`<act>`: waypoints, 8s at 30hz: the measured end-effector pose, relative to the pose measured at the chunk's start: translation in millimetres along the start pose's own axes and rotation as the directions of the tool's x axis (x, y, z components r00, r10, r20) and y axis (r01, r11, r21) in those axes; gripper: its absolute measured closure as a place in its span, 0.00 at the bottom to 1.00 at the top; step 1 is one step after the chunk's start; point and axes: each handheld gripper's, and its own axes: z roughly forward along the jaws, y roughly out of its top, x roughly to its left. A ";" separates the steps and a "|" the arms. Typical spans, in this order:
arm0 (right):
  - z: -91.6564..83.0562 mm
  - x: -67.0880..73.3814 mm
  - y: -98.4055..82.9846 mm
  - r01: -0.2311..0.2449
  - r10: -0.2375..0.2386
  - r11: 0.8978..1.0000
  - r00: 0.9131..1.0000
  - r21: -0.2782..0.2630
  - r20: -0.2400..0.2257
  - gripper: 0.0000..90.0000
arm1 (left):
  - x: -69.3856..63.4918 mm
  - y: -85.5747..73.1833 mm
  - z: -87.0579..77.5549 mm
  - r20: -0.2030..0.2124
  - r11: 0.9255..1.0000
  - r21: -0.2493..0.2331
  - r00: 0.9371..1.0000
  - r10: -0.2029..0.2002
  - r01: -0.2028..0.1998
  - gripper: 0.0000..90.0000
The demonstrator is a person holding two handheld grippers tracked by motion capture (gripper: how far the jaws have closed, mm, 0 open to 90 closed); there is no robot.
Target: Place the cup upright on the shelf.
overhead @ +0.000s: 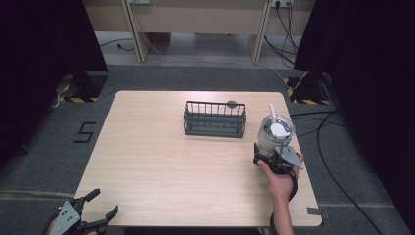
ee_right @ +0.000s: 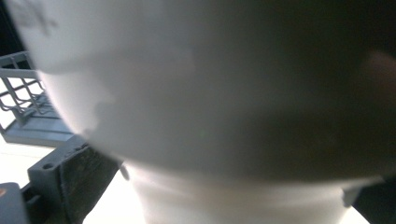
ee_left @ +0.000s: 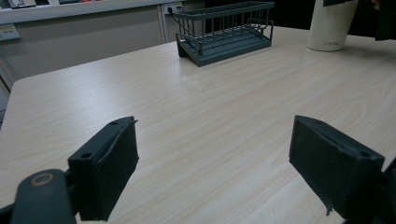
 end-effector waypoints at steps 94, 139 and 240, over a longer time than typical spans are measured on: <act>36.6 52.4 85.7 0.000 -0.016 0.993 0.992 -0.120 -0.125 0.11 | 1.3 -0.7 -0.9 0.000 1.000 -0.012 1.000 -0.018 0.018 0.17; 64.8 82.6 118.9 -0.002 -0.025 0.989 0.983 -0.146 -0.181 0.11 | 0.4 -3.5 -11.2 -0.032 1.000 -0.012 0.999 -0.029 0.028 0.17; 172.6 137.4 116.3 0.009 -0.019 0.999 0.977 -0.048 -0.211 0.11 | 0.4 -8.0 -22.4 -0.075 0.998 -0.016 0.995 -0.060 0.059 0.18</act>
